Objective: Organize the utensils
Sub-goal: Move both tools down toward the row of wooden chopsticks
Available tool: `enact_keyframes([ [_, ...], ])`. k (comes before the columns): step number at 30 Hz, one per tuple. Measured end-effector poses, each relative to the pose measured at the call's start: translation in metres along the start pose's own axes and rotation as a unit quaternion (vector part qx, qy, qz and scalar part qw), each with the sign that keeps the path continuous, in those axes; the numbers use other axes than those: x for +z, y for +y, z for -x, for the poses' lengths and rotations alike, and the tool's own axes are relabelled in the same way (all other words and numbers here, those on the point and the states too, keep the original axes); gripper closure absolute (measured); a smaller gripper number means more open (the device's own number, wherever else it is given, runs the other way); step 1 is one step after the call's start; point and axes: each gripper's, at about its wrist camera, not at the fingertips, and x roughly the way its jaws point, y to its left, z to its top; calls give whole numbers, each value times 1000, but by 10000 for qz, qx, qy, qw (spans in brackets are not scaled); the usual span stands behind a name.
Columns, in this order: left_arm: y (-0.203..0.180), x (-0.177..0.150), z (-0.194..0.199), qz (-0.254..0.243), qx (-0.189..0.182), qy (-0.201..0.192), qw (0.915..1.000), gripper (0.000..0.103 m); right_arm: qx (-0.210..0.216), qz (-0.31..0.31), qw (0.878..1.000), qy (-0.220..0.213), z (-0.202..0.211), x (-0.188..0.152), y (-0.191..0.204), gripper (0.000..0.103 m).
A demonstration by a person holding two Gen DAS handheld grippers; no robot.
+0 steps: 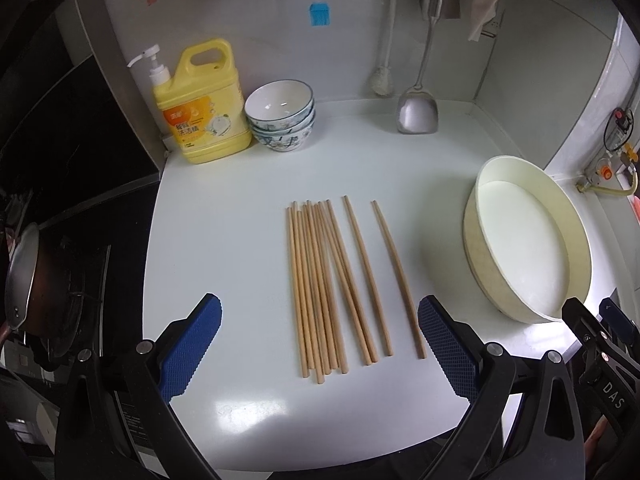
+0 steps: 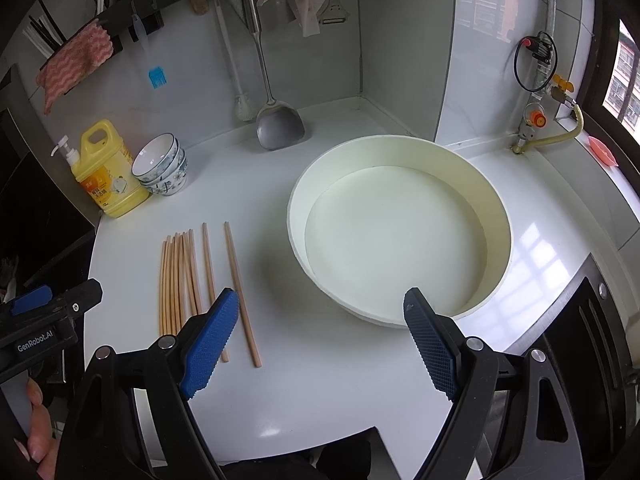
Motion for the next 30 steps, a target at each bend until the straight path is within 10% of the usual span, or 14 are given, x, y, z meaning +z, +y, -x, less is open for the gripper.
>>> enact_keyframes([
  [14,83,-26,-50,357,-17,-87,9993,6,408,693,9967,136,-42,-43,68,22],
  [30,81,-39,-111,461,125,-423,9980,6,832,1026,9911,-156,-107,-49,68,22],
])
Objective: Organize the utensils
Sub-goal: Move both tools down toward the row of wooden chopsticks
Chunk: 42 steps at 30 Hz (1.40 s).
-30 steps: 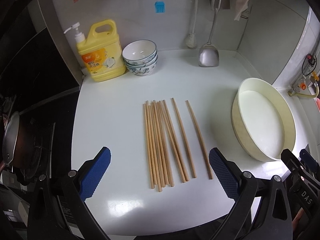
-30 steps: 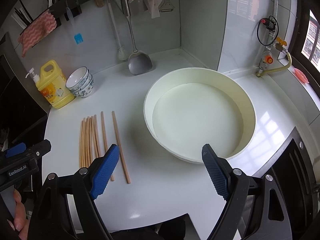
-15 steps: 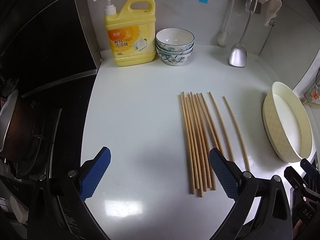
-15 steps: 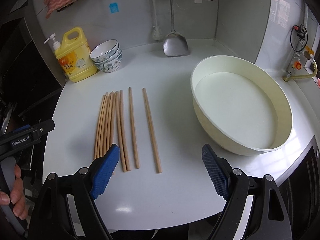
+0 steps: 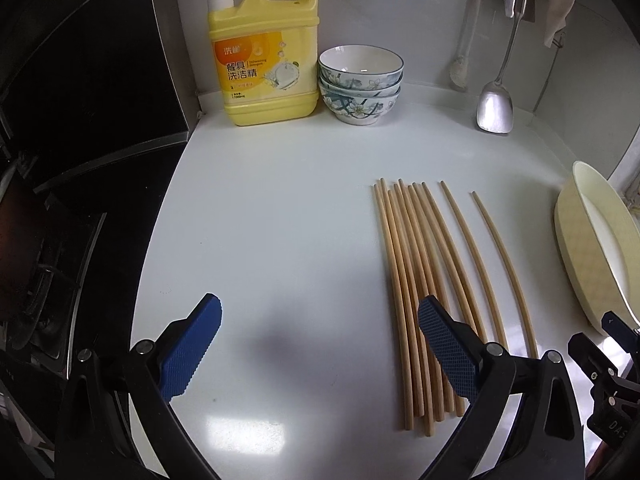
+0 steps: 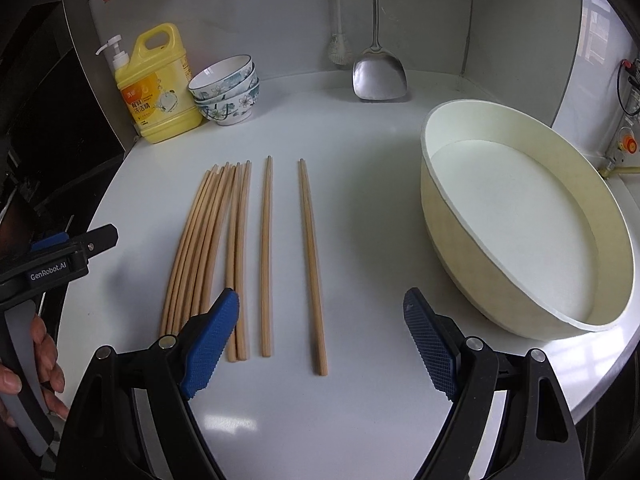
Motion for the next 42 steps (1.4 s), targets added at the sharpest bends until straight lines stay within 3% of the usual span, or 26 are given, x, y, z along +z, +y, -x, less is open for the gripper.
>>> enact_keyframes([
  [4,-10,0,-9,1,106,-170,9998,6,200,23,9996,-203,-14,5,-6,22],
  [19,-10,-1,-67,14,-44,-94,9999,6,-170,-128,9993,-319,-63,12,-10,22],
  [35,-10,-5,-82,-9,25,174,9998,6,-555,35,9981,-255,-77,13,-8,22],
  [42,-6,-9,-78,17,53,88,9999,5,-685,82,9974,-186,-82,12,-6,23],
])
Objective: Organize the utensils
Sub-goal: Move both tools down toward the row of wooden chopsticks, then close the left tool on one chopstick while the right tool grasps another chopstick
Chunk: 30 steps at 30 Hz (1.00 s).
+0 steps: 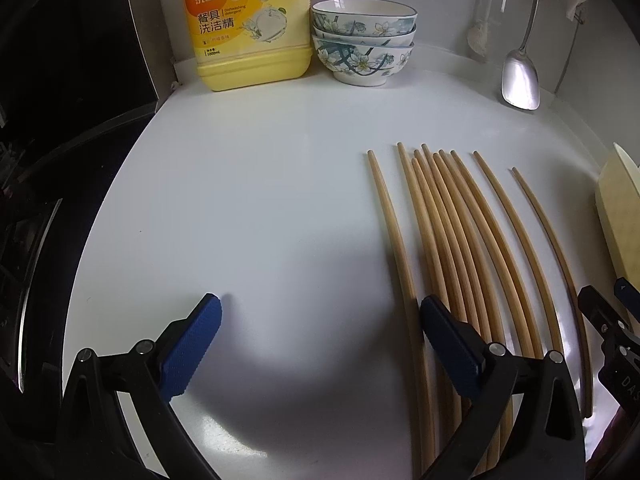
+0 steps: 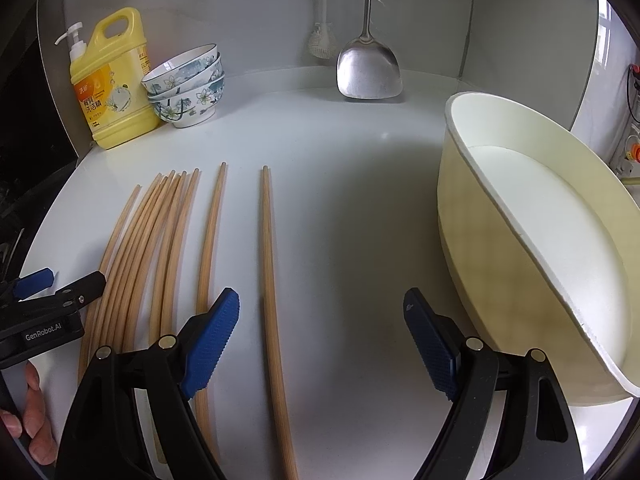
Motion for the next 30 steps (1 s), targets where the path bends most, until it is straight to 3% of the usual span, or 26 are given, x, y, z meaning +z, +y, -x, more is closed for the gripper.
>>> enact_keyframes([
  [14,-1,4,-2,81,76,6,9999,5,-139,262,9994,174,-15,0,7,23],
  [22,-1,-5,3,-59,-29,-69,10000,10,80,464,9987,175,-14,-3,16,24],
  [25,-4,-5,4,-111,-72,-105,9999,19,156,491,9985,163,-13,-3,18,29],
  [30,-10,-2,6,-218,-158,-184,9995,42,306,451,9984,162,-14,-3,20,40],
])
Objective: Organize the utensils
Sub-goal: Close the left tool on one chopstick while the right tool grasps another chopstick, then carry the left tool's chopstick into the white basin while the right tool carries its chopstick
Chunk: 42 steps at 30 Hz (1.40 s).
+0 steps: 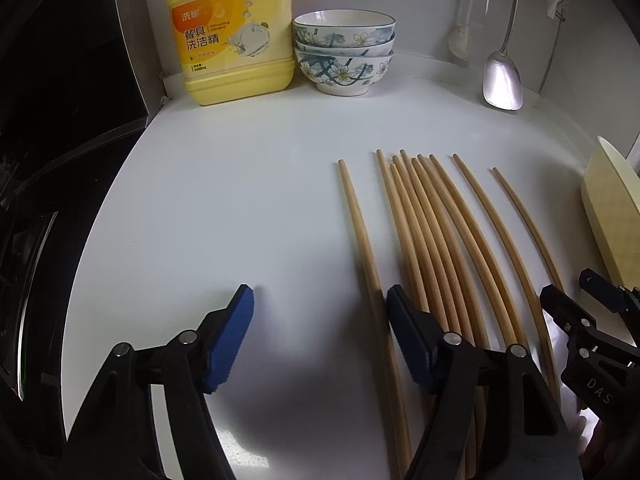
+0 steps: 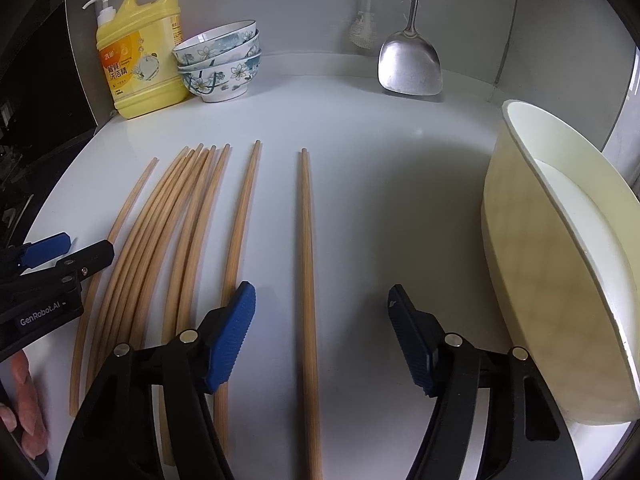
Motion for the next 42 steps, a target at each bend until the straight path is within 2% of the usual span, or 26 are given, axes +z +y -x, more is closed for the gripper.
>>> enact_keyframes([
  [1,-1,0,0,-23,-21,-10,10000,44,10,20,10000,-6,0,0,1,42],
  [3,-3,0,2,-62,-54,-40,10000,57,35,70,10000,-17,0,1,3,45],
  [4,-3,-1,3,-54,-55,-51,10000,59,49,92,9999,-22,0,1,3,47],
  [6,-3,-2,5,-47,-54,-71,9999,72,59,150,9999,-42,0,2,5,56],
  [8,-3,-3,6,-56,-77,-70,9999,82,40,228,9997,-60,1,2,8,68],
  [9,-3,-3,6,-69,-91,-65,9999,89,40,261,9996,-65,2,1,10,70],
  [10,-4,-3,7,-92,-113,-58,9999,92,38,294,9995,-64,2,1,11,75],
  [11,-5,-3,7,-112,-116,-54,9999,93,14,332,9994,-56,2,1,13,88],
  [12,-4,-4,7,-120,-131,-54,9998,93,-62,389,9992,-47,2,1,15,95],
  [13,-4,-4,7,-125,-156,-47,9998,93,-119,448,9989,-56,2,1,17,97],
  [28,10,-12,25,-190,-487,206,9984,96,194,-155,9997,-42,26,-9,12,97],
  [35,7,3,61,-404,-676,210,9967,96,274,-431,9987,-74,62,2,17,97],
  [42,-11,29,110,-787,-1020,-33,9917,96,148,-739,9968,-276,118,18,5,97],
])
